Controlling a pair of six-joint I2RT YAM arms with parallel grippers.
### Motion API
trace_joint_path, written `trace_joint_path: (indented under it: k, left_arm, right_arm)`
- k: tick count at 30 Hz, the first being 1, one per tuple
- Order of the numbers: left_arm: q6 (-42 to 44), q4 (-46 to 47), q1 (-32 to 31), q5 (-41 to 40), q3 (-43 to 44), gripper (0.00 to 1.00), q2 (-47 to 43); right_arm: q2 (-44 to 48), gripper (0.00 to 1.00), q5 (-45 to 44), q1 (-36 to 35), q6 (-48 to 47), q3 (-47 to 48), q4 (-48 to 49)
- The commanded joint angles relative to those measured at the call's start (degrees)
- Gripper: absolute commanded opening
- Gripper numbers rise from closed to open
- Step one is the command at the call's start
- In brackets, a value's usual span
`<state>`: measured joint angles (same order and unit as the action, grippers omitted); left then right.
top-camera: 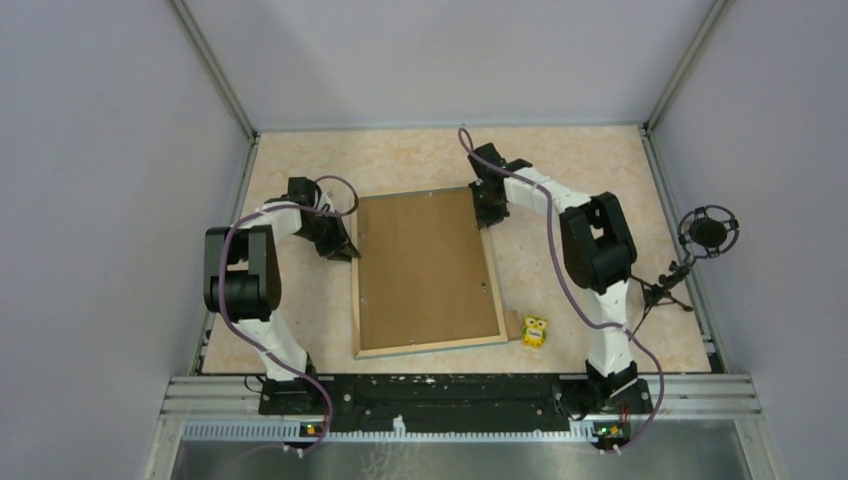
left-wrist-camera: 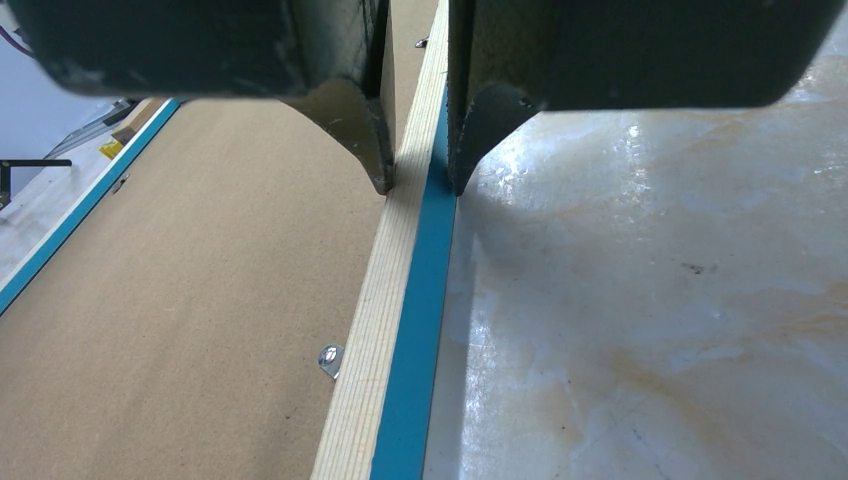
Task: Put the photo into the frame
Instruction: Install the photo frame at the center of the board.
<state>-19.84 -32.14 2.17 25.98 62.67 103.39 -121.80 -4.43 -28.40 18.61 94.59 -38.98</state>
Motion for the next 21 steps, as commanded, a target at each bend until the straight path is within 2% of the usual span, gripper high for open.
trace_joint_path:
  k: [1,4,6,12,21]
  left_arm:
    - [-1.9,3.4,0.6,-1.6,-1.1,0.0,0.3]
    - [-2.0,3.4,1.1,-1.6,-1.2,0.0,0.3]
    - [-2.1,3.5,1.4,-1.6,-1.2,0.0,0.3]
    - [-2.3,3.8,1.9,-1.2,-1.4,0.0,0.2]
    - [-2.4,4.0,2.1,-0.4,-1.4,0.0,0.3]
  right_arm:
    - [-0.2,0.1,-1.4,-0.5,-3.1,1.6,0.7]
    - [2.9,0.4,-0.2,-0.6,-2.4,-0.3,0.3]
    - [5.1,0.51,0.9,-0.8,-1.8,-2.1,0.1]
    - [11.2,0.61,0.2,-4.9,-1.5,-11.1,-0.9]
    - [22.0,0.63,2.4,-10.1,3.0,-26.5,2.0]
